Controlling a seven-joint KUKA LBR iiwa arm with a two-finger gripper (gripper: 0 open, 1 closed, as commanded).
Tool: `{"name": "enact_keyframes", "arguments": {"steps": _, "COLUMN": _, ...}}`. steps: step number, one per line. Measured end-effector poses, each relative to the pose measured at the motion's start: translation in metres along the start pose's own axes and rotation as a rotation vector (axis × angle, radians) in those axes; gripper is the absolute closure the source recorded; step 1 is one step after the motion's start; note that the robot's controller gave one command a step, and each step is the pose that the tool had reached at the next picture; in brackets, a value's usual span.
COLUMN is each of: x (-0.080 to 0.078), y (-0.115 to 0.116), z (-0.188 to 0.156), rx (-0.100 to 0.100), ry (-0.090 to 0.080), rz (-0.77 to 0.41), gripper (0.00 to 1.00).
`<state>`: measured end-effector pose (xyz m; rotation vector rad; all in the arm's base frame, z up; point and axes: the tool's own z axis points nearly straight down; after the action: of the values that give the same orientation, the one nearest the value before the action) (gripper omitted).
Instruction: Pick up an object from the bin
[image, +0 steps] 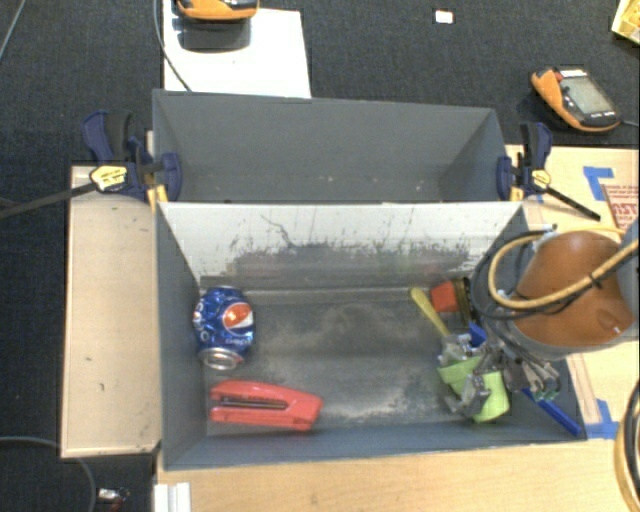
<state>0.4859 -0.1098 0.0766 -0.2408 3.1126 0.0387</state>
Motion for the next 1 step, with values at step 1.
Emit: {"name": "enact_keyframes", "arguments": {"steps": 1, "x": 0.0000, "y": 0.0000, "z": 0.0000, "rx": 0.000, "ry": 0.000, "rz": 0.001, "gripper": 1.00}}
